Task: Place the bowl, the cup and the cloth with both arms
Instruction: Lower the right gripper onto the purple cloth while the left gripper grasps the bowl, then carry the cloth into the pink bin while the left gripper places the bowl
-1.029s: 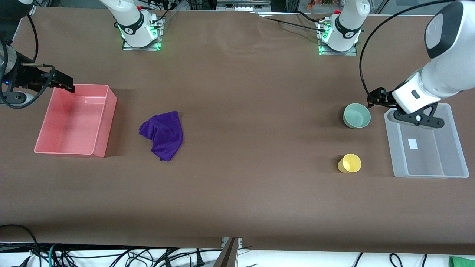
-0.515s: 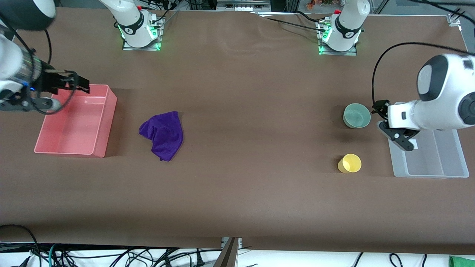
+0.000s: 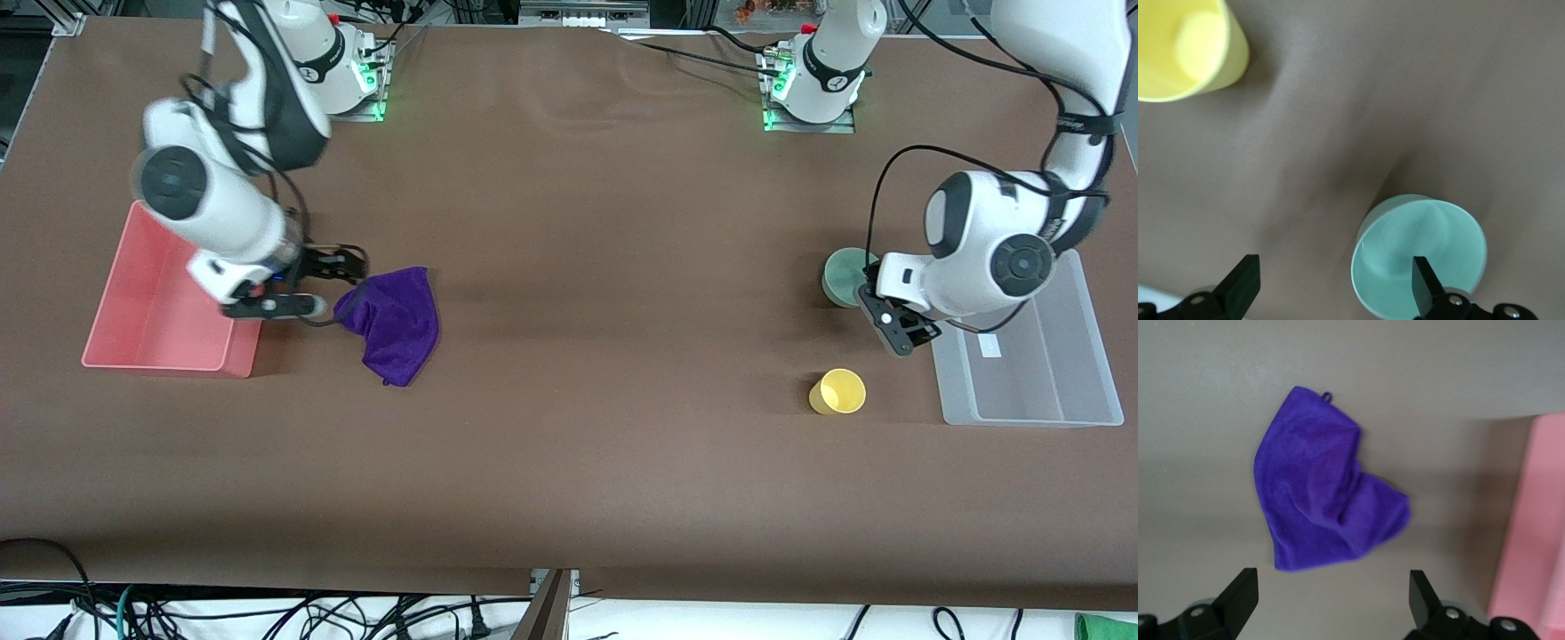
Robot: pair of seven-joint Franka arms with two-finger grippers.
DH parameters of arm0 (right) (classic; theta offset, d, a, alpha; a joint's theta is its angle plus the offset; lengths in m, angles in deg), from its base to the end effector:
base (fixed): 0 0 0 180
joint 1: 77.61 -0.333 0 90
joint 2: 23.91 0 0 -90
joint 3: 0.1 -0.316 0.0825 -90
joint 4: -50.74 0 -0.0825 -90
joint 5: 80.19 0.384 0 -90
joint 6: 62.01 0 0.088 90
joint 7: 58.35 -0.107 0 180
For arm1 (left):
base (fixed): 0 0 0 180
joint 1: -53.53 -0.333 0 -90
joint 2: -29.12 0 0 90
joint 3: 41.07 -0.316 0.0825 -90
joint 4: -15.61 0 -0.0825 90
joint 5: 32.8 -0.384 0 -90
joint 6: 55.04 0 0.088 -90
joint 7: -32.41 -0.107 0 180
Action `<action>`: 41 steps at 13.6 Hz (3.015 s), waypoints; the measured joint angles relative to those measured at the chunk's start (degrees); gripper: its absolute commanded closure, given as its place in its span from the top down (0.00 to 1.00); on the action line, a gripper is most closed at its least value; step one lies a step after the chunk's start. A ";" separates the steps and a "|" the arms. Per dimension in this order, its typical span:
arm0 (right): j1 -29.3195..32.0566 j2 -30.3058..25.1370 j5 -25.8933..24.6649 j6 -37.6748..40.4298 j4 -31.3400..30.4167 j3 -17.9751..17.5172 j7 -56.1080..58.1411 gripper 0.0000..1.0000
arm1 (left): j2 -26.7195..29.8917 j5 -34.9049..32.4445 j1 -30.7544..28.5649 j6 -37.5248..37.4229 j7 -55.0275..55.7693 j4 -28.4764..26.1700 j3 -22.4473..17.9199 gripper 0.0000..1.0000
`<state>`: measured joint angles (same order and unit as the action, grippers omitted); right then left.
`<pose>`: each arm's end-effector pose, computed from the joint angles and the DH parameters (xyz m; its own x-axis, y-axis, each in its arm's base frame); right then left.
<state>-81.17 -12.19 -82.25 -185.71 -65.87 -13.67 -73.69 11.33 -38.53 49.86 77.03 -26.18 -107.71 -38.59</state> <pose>0.5522 0.1654 0.3416 0.9958 0.0491 -0.0769 0.0494 -0.9988 0.0010 0.5504 0.0134 0.2423 0.4672 -0.8753 -0.1247 -0.8704 -0.4801 0.1091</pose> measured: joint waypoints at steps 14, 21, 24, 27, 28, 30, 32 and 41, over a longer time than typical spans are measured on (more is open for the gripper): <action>-1.37 10.93 -0.20 -16.56 -6.37 0.07 0.01 0.00 | -2.32 -2.16 -1.27 11.43 -9.11 -4.24 0.54 0.00; -1.19 7.16 -0.52 7.73 9.70 2.57 4.36 0.00 | 4.84 -2.18 -2.82 -25.53 -19.30 17.71 0.35 0.00; -1.01 5.07 -0.54 25.19 20.30 6.57 11.29 0.00 | 3.84 -2.63 -9.01 -27.56 -28.75 22.17 -0.22 0.00; -0.96 3.47 -0.73 37.86 27.79 13.27 19.19 0.00 | -1.77 -6.50 -16.36 -21.48 -35.80 23.54 -0.35 0.00; -0.94 3.19 -0.92 39.51 28.51 16.41 23.04 0.00 | -4.08 -6.80 -18.09 -18.28 -37.84 23.72 -0.34 0.00; -0.68 3.33 -1.08 40.21 28.52 23.36 31.15 0.00 | -8.59 -6.83 -20.76 -12.53 -40.85 23.99 -0.32 0.00; -0.22 3.87 -1.09 40.49 27.87 28.50 35.96 0.00 | -12.44 -6.83 -22.15 -8.30 -41.92 24.16 -0.27 0.19; -0.38 4.81 -1.02 36.49 17.89 33.80 36.25 1.00 | -11.75 -4.89 -21.83 -15.53 -37.56 29.52 2.46 1.00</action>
<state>-81.55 -7.38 -83.27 -149.22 -47.98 20.13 -37.44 -0.42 -43.42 28.03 61.51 -63.75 -78.20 -36.12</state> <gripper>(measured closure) 0.727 0.233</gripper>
